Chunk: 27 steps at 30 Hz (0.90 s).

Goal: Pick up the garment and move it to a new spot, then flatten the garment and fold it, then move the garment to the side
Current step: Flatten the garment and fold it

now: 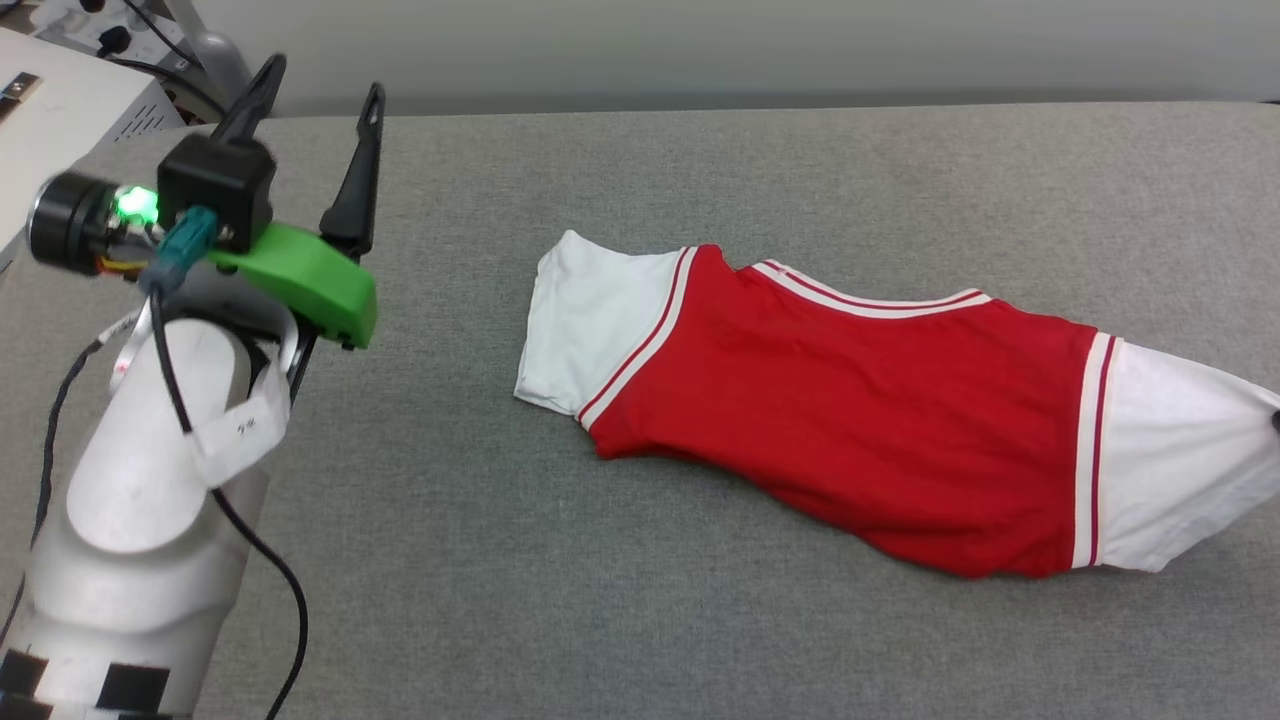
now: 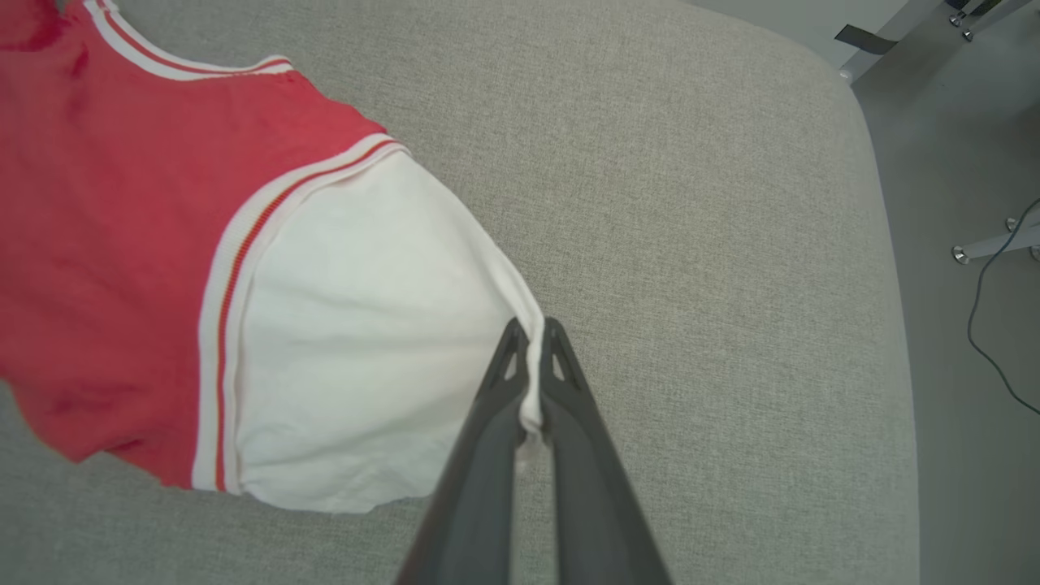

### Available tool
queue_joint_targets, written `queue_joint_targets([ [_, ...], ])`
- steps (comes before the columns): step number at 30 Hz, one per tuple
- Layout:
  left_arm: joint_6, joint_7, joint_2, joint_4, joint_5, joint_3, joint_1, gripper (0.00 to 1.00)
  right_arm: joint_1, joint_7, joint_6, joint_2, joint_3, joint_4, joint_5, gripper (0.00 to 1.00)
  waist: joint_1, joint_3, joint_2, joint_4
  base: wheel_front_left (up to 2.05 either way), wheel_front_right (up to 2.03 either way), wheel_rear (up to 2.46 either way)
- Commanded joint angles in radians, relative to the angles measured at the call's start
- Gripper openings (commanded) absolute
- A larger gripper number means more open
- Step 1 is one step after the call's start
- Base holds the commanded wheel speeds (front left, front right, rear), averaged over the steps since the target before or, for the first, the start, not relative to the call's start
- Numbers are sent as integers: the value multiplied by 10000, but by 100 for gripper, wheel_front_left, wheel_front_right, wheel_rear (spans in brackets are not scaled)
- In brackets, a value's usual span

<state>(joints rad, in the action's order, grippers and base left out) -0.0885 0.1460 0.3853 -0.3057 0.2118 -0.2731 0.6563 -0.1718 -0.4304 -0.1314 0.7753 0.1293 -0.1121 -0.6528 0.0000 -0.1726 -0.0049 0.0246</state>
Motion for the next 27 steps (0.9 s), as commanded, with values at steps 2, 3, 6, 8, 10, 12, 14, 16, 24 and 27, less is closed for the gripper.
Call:
queue_joint_targets([
  [2, -224, -486, 48, -173, 56, -409, 823, 100, 263, -166, 7, -185, -282, 329, 236, 0, 0, -220, 49, 160, 0, 0, 0],
  [3, -285, -757, 27, -281, 159, -578, 1089, 100, 315, -228, 7, -256, -376, 451, 285, 0, 0, -278, 49, 183, 0, 0, 0],
  [6, -398, -1606, 44, -643, 583, -1276, 2117, 100, 397, -440, 7, -481, -628, 891, 467, 0, 0, -544, 49, 286, 0, 0, 0],
  [8, -413, -2273, 93, -864, 1072, -2013, 2763, 100, 403, -558, 7, -610, -746, 1144, 579, 0, 0, -735, 49, 356, 0, 0, 0],
  [10, -416, -3175, 185, -1113, 1902, -2785, 3349, 100, 393, -651, 7, -726, -838, 1375, 687, 0, 0, -928, 49, 430, 0, 0, 0],
  [12, -418, -4143, 341, -1311, 2799, -3481, 3903, 100, 377, -729, 7, -839, -902, 1587, 784, 0, 0, -1142, 49, 517, 0, 0, 0],
  [14, -419, -5178, 488, -1547, 3724, -4012, 4352, 100, 350, -785, 7, -953, -931, 1774, 858, 0, 0, -1358, 49, 617, 0, 0, 0],
  [16, -419, -6261, 667, -1751, 4530, -4548, 4753, 100, 310, -836, 7, -1053, -924, 1937, 924, 0, 0, -1578, 49, 724, 0, 0, 0],
  [24, -420, -9157, 1209, -2198, 6781, -6153, 5694, 100, -27, -900, 7, -1324, -781, 2370, 1096, 0, 0, -2537, 49, 1167, 0, 0, 0],
  [27, -421, -9516, 1321, -2394, 7077, -6614, 5963, 100, -213, -869, 7, -1424, -670, 2473, 1140, 0, 0, -2895, 49, 1322, 0, 0, 0],
])
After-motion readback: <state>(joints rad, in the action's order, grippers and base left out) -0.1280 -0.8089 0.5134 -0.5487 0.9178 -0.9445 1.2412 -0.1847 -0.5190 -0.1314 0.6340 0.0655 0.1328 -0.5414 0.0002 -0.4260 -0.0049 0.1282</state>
